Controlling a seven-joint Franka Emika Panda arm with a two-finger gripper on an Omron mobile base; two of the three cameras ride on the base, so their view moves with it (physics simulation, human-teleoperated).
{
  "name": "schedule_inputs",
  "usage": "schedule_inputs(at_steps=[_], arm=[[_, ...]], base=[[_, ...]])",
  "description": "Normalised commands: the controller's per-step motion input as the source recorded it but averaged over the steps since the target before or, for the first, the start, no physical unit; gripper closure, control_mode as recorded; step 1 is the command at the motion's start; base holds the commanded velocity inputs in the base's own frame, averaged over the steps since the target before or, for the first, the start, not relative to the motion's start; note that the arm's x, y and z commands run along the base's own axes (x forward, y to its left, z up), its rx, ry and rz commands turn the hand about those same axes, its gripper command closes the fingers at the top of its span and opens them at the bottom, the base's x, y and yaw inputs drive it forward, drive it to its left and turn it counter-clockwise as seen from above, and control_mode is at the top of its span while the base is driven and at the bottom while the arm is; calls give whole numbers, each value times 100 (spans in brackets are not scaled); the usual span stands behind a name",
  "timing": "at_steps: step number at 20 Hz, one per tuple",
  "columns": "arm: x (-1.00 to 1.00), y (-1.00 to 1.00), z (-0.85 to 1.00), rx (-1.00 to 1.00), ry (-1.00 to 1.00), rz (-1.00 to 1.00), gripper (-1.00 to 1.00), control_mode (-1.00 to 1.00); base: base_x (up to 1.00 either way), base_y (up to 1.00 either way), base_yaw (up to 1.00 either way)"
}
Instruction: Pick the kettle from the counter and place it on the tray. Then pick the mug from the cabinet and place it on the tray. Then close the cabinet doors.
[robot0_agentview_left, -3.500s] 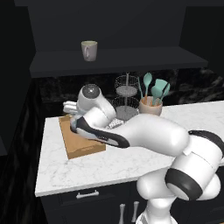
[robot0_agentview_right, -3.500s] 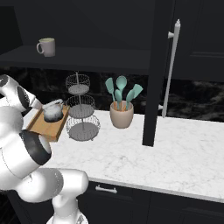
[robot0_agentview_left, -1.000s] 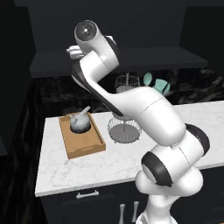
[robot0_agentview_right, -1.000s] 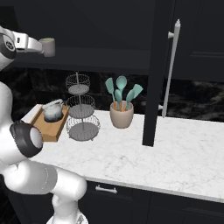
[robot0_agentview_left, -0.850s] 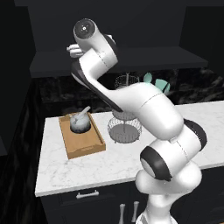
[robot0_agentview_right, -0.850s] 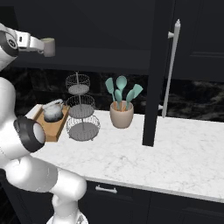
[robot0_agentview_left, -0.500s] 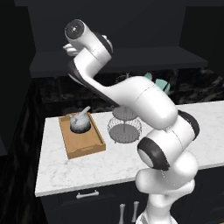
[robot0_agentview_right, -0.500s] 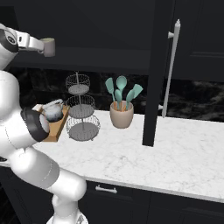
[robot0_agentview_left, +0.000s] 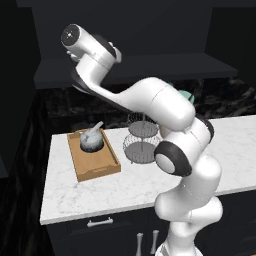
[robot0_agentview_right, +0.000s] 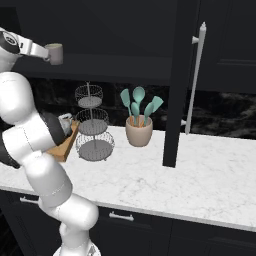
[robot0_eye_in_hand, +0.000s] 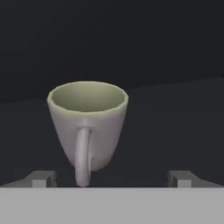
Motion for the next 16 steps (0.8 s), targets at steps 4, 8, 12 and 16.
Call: schedule_inputs(at_steps=[4, 8, 12, 16], arm=[[15, 16, 0, 6, 0, -9, -100, -100], [21, 5, -1, 5, 2, -6, -100, -100], [24, 0, -6, 0, 3, -1, -100, -100], [25, 0, -7, 0, 2, 0, -100, -100]], base=[[0, 0, 0], [0, 0, 0], [0, 0, 0], [0, 0, 0]])
